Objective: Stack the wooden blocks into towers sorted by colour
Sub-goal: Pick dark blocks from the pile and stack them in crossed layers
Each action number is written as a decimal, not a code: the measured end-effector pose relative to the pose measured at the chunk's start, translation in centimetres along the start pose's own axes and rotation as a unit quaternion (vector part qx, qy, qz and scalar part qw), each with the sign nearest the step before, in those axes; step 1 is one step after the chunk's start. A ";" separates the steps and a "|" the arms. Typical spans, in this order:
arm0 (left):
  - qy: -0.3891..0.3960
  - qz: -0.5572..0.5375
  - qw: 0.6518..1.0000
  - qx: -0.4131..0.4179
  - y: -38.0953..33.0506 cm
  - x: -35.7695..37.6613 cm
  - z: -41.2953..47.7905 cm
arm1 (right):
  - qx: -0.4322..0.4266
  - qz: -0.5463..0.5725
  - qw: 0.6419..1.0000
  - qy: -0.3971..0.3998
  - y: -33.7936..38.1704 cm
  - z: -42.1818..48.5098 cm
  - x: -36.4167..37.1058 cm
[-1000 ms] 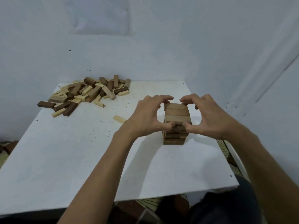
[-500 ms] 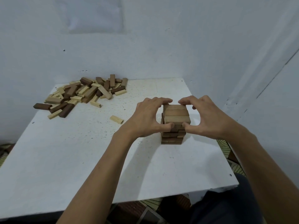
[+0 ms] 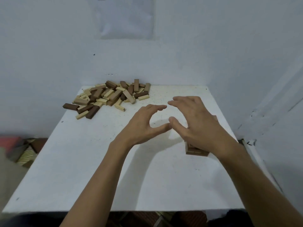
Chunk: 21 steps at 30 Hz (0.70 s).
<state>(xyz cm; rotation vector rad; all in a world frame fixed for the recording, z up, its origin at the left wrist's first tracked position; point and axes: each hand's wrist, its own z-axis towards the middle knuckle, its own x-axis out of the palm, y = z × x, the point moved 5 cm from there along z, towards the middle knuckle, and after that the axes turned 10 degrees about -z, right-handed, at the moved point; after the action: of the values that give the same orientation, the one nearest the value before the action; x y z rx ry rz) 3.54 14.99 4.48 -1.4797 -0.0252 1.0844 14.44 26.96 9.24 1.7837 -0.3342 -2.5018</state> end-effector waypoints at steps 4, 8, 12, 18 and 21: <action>-0.053 0.034 0.998 -0.023 4.0 -3.8 -0.7 | -0.013 0.032 0.999 0.024 3.0 4.0 4.0; -0.121 0.113 0.984 -0.069 9.0 -7.5 -1.1 | 0.014 0.042 0.997 0.070 3.0 9.0 9.5; -0.195 0.215 0.946 -0.143 14.0 -10.4 -1.4 | 0.044 0.019 0.994 0.094 1.4 13.9 14.2; -0.257 0.295 0.895 -0.214 18.3 -11.7 -2.1 | 0.026 -0.059 0.988 0.141 0.6 18.4 19.0; -0.284 0.292 0.887 -0.216 18.6 -11.4 -2.3 | 0.015 -0.099 0.989 0.109 0.6 19.3 19.9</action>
<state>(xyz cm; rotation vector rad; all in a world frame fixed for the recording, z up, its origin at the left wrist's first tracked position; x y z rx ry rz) -11.77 1.68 -3.96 -1.5411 -0.2632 2.0939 -10.40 25.87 -3.12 2.1753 -0.1914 -2.4002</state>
